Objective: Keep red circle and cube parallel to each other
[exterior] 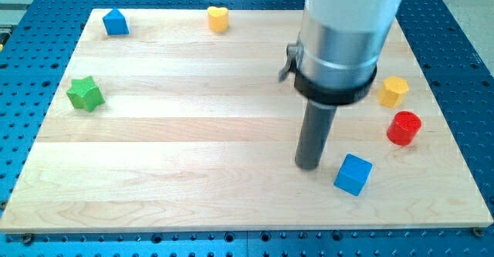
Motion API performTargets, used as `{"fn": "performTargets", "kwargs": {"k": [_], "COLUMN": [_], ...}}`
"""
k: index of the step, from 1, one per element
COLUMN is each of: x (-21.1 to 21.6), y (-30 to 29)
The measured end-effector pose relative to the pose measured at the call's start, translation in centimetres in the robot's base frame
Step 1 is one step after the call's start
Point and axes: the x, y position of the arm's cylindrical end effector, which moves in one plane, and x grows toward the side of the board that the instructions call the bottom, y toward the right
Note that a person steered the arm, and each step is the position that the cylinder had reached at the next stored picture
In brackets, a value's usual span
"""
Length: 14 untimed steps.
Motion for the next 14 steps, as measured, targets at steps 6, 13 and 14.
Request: {"fn": "performTargets", "kwargs": {"k": [6, 13, 14], "x": [5.4, -6.9, -5.2], "y": [14.7, 5.6, -3.4]}}
